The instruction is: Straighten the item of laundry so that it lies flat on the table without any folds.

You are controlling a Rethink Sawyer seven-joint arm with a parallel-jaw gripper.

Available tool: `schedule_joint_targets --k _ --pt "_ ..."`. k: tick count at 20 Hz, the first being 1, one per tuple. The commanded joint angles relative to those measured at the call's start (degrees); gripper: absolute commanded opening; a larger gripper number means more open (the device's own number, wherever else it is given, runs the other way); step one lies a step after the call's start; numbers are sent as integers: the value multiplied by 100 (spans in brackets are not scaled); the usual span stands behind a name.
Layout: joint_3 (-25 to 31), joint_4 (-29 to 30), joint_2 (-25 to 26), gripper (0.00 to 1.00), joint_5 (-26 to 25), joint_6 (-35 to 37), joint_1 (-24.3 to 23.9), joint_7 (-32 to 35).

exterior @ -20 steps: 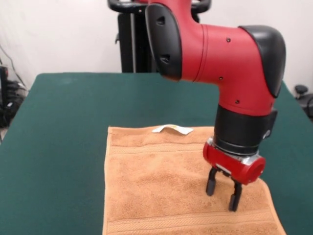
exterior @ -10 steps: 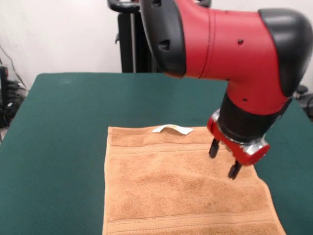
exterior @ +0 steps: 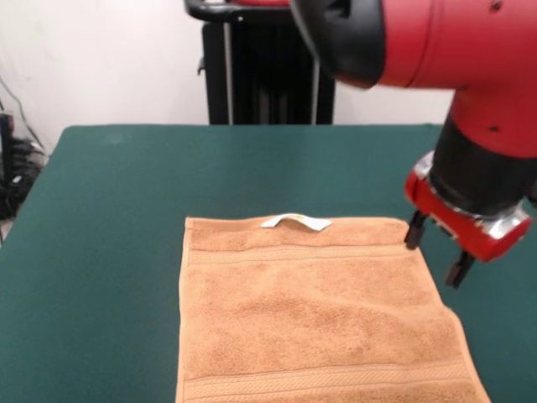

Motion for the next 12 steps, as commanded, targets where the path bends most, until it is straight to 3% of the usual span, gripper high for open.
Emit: schedule_joint_targets --k 1,2,4,6,10,12 --pt "681 349 -157 100 -13 387 267 -1274" --pt "697 253 -116 100 -12 443 307 -1237" --pt "664 753 -383 100 49 199 308 -1192" --pt "683 651 -341 100 40 239 381 -1132" --pt "643 1315 -733 100 103 -41 391 -1100" --pt "648 1285 -745 100 102 10 463 -1027"
